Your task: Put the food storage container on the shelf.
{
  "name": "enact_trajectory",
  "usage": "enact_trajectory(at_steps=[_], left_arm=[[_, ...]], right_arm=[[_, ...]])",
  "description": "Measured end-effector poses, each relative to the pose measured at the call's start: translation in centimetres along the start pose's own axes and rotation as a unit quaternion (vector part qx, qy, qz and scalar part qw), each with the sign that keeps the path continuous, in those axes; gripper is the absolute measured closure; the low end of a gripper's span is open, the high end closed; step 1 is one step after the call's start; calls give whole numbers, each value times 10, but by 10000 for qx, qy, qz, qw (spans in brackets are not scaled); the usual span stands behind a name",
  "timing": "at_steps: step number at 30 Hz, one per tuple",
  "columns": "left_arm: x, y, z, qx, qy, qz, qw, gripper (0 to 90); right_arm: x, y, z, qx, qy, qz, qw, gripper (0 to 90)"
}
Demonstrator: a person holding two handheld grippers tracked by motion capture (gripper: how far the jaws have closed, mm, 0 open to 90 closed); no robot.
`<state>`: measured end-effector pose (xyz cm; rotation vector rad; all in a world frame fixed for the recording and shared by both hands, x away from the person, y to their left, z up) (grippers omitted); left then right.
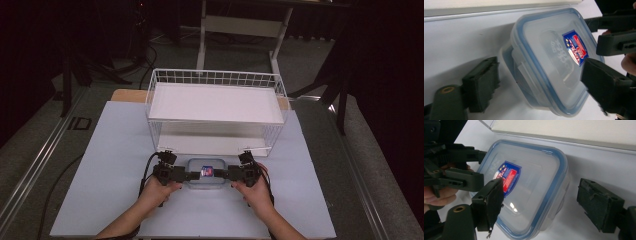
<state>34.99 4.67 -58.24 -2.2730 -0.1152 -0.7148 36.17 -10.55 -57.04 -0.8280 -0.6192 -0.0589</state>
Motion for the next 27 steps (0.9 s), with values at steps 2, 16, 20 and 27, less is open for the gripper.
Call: enact_trajectory(at_steps=[2,16,20,27], left_arm=[[2,-1,-2,-144,-68,-77,9998,284],[-1,-6,-6,-110,-144,-76,9998,395],[-3,-8,-11,41,-7,-9,10000,398],[-7,-12,-18,280,236,-6,9993,419]], right_arm=[[-1,2,1,14,16,23,10000,239],[-9,1,5,134,468,207,9986,348],[-9,-1,5,203,579,108,9981,385],[-13,-6,12,22,370,50,9993,394]])
Point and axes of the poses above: each handheld gripper's, and its own axes: y roughly forward along the jaws, x roughly out of its top, z roughly to its left, the point moved 9 cm from there along y, roughly forward along the jaws, and after that the axes turned 2 degrees about z, right-handed, at the moved point
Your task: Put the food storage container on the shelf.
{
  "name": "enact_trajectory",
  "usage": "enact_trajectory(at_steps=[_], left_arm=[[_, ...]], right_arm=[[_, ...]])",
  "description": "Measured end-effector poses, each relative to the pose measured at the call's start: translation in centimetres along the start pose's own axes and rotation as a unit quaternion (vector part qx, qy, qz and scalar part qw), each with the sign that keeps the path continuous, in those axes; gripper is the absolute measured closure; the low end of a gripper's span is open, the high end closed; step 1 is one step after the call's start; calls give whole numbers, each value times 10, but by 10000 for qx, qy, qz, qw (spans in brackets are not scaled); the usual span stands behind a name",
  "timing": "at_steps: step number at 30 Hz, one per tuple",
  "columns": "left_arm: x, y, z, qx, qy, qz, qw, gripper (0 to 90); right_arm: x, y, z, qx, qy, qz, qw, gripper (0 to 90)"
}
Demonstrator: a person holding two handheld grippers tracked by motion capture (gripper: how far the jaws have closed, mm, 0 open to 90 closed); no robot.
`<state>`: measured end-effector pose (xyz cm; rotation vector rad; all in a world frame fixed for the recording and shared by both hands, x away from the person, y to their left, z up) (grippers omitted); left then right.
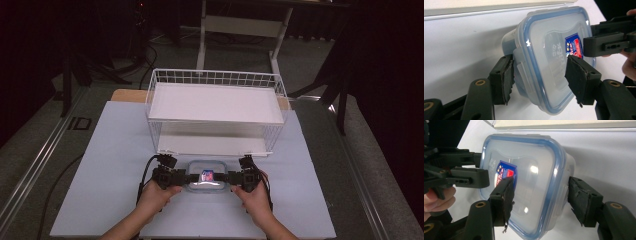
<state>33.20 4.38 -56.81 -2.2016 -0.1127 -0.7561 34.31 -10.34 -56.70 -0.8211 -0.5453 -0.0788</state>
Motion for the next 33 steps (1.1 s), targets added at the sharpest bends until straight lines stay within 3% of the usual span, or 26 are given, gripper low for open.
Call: enact_trajectory(at_steps=[3,9,19,26,33], left_arm=[[-2,-2,-5,207,100,75,9997,420],[-5,-4,-11,460,172,63,9988,420],[-2,-6,-14,557,100,18,9984,427],[22,-12,-17,539,185,-265,9980,429],[46,-10,-17,532,293,-436,9972,432]], right_arm=[[-2,-1,2,-7,-142,-41,9999,397],[-4,-4,6,-59,-204,-68,9998,397],[-4,-6,8,-112,-324,-82,9994,397],[17,-16,10,-176,-478,-382,9980,396],[40,-24,5,-232,-461,-633,9967,395]])
Point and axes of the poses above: each handheld gripper's, and its own axes: y roughly forward along the jaws, x roughly out of its top, z roughly to its left, the point moved 9 cm from there along y, roughly forward along the jaws, and after that the axes turned 2 degrees about z, right-handed, at the moved point
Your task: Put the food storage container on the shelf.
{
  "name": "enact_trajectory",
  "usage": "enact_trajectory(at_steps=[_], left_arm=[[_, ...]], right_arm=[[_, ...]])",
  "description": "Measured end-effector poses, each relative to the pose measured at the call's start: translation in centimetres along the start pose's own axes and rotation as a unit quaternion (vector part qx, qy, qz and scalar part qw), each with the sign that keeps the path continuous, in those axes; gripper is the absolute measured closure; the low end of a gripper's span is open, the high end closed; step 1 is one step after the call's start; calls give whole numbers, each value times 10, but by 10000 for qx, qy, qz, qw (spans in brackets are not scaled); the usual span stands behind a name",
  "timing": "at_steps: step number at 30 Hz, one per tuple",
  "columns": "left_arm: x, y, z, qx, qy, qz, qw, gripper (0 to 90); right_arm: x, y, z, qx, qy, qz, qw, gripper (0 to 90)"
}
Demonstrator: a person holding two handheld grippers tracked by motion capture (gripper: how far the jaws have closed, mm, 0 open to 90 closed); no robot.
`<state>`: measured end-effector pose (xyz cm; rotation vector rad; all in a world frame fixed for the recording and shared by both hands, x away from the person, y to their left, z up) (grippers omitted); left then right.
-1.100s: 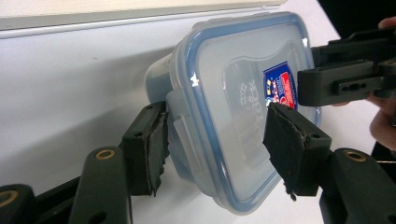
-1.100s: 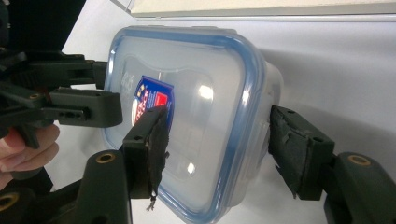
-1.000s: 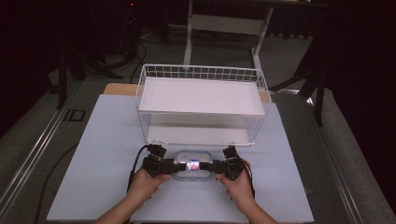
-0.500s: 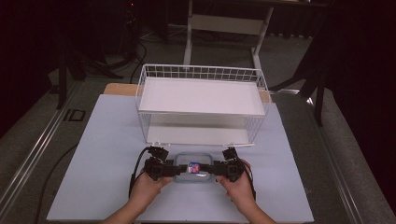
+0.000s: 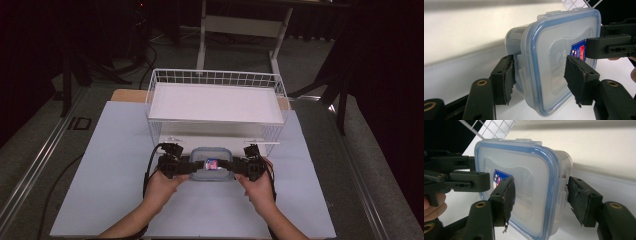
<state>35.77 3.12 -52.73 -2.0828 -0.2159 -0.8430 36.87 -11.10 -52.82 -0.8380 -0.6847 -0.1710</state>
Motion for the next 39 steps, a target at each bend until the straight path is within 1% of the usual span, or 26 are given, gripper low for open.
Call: enact_trajectory(at_steps=[1,2,4,5,8,11,12,13,14,17,21,23,24,25,26,27,28,30,32,33,34,35,36,37,38,39], left_arm=[[0,0,0,0,0,0,10000,432],[7,1,1,23,35,-54,10000,433],[10,1,1,35,45,-76,10000,433],[16,2,2,74,81,-156,9998,433],[21,5,6,72,73,-242,9997,432],[22,8,9,62,77,-283,9995,432],[22,12,13,53,78,-303,9995,432],[22,15,15,43,72,-289,9995,433],[22,15,15,43,72,-289,9995,433],[18,25,21,-15,-13,-232,9997,432],[19,31,26,-18,48,-316,9995,432],[19,31,26,-18,48,-316,9995,432],[21,35,30,-1,79,-346,9994,432],[22,37,31,19,124,-368,9992,431],[22,37,31,19,124,-368,9992,431],[24,40,33,40,146,-396,9991,431],[24,41,34,50,150,-400,9991,431],[24,44,35,42,90,-393,9992,431],[24,47,37,31,69,-367,9993,431],[24,47,37,31,69,-367,9993,431],[25,48,38,-7,26,-403,9992,431],[27,48,39,-46,94,-414,9991,430],[27,48,39,-46,94,-414,9991,430],[31,47,39,-18,171,-553,9983,430],[31,47,39,-18,171,-553,9983,430],[33,47,39,-49,67,-533,9985,430]], right_arm=[[2,0,-1,-2,15,-22,10000,395],[5,0,-2,-10,8,-60,10000,395],[8,0,-3,-2,14,-90,10000,395],[14,0,-5,6,0,-140,9999,395],[20,2,-8,0,19,-193,9998,394],[24,6,-12,-27,20,-240,9997,393],[24,8,-14,-41,11,-235,9997,394],[24,10,-15,-32,44,-235,9997,393],[24,12,-17,-41,26,-234,9997,393],[22,17,-22,-110,59,-204,9997,393],[22,23,-28,-134,97,-231,9996,393],[22,24,-29,-135,95,-240,9996,393],[24,27,-32,-159,87,-273,9995,392],[24,28,-33,-156,87,-298,9994,392],[24,28,-33,-156,87,-298,9994,392],[24,32,-37,-137,155,-324,9993,392],[24,33,-38,-126,194,-348,9991,392],[25,34,-40,-120,207,-337,9991,392],[25,36,-43,-163,176,-351,9991,391],[25,37,-44,-167,199,-328,9991,392],[25,37,-44,-167,199,-328,9991,392],[27,38,-45,-162,209,-358,9990,392],[28,37,-45,-169,171,-370,9990,391],[29,36,-44,-184,188,-392,9989,391],[29,36,-44,-184,188,-392,9989,391],[32,36,-45,-197,117,-459,9987,391]])
Point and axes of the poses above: each handheld gripper's, and its own axes: y roughly forward along the jaws, x roughly out of its top, z roughly to its left, the point moved 9 cm from there along y, roughly forward along the jaws, and after that the axes turned 2 degrees about z, right-handed, at the moved point
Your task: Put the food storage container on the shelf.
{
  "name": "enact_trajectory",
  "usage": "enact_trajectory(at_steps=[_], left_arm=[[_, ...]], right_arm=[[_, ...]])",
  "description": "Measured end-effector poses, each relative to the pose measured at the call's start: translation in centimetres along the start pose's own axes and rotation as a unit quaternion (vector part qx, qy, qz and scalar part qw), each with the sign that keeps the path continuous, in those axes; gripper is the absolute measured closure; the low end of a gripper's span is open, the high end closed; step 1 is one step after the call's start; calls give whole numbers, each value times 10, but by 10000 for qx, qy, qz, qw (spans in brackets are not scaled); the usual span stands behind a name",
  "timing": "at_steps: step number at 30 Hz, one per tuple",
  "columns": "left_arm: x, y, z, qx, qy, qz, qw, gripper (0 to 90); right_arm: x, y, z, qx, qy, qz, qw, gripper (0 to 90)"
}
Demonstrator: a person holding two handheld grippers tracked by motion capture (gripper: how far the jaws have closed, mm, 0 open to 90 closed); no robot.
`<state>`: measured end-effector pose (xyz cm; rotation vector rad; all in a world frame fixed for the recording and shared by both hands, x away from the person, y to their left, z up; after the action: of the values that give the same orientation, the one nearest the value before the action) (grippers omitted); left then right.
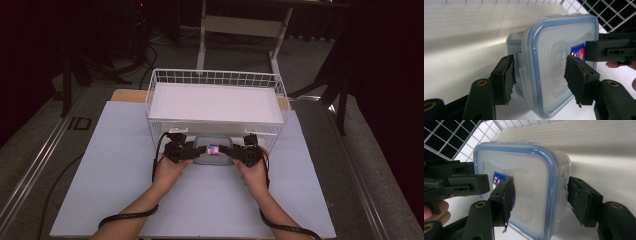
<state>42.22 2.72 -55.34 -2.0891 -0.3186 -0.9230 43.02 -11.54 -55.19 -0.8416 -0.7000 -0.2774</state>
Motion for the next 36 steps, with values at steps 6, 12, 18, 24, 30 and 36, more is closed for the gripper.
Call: enact_trajectory(at_steps=[6,12,18,24,30,36], left_arm=[[3,1,1,-34,-202,-59,9998,426],[5,4,7,-83,9,-292,9995,413],[8,9,11,-79,-17,-382,9992,400],[12,12,13,128,123,-413,9990,382],[16,13,14,274,395,-434,9979,391],[15,4,12,432,369,-463,9973,392]], right_arm=[[6,2,-2,-2,69,-42,10000,390],[9,5,-4,-31,154,-134,9998,378],[12,8,-4,-295,-68,-312,9991,382],[12,11,-7,-386,3,-335,9987,372],[15,7,-8,-565,-368,-563,9961,377],[11,-5,-1,-544,-590,-559,9952,376]])
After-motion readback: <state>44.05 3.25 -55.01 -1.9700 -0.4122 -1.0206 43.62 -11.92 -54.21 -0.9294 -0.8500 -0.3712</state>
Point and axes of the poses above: each handheld gripper's, and its own axes: y roughly forward along the jaws, x roughly out of its top, z roughly to its left, the point moved 9 cm from there along y, roughly forward along the jaws, and after that the axes turned 2 degrees about z, right-handed, at the moved point
